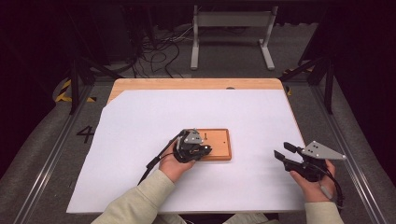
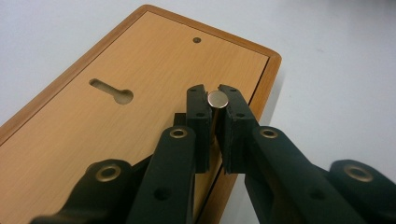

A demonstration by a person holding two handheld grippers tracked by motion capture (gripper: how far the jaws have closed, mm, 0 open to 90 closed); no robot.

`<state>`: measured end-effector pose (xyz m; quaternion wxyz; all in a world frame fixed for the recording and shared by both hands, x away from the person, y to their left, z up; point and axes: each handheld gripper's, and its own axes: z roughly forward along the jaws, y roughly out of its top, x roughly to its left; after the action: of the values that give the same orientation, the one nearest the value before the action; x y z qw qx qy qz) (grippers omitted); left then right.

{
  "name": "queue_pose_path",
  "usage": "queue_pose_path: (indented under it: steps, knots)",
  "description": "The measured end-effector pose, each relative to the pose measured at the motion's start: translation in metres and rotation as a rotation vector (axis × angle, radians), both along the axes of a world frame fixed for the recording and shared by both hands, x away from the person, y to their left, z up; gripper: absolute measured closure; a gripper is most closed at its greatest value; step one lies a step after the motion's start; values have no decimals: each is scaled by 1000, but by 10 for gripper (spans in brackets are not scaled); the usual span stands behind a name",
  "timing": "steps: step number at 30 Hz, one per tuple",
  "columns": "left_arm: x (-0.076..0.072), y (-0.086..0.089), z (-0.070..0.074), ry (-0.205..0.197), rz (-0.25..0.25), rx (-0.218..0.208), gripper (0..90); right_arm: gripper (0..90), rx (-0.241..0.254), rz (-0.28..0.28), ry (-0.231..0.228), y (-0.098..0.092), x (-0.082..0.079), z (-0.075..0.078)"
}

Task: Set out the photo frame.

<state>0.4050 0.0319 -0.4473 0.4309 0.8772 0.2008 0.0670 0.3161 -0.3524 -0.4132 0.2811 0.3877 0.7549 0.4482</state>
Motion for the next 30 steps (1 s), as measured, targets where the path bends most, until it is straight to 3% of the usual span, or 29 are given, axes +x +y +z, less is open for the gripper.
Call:
queue_pose_path:
  steps: [4, 8, 16, 25, 30]
  knots:
    - [0, 0, 0, -25, -18, 11, 839, 490, -2, 1, 3, 0, 0, -1]
    - [-4, -2, -1, -101, -42, 40, 839, 489, -1, -1, 1, 0, 0, 0]
    - [-8, -2, -2, -183, -66, 68, 837, 488, -13, 0, -2, 1, 1, 0]
    - [-18, -1, -5, -323, -126, 97, 837, 547, -48, 1, -17, 2, 1, 3]
    - [-25, 0, -7, -410, -161, 127, 837, 507, -61, 1, -1, 7, 4, 3]
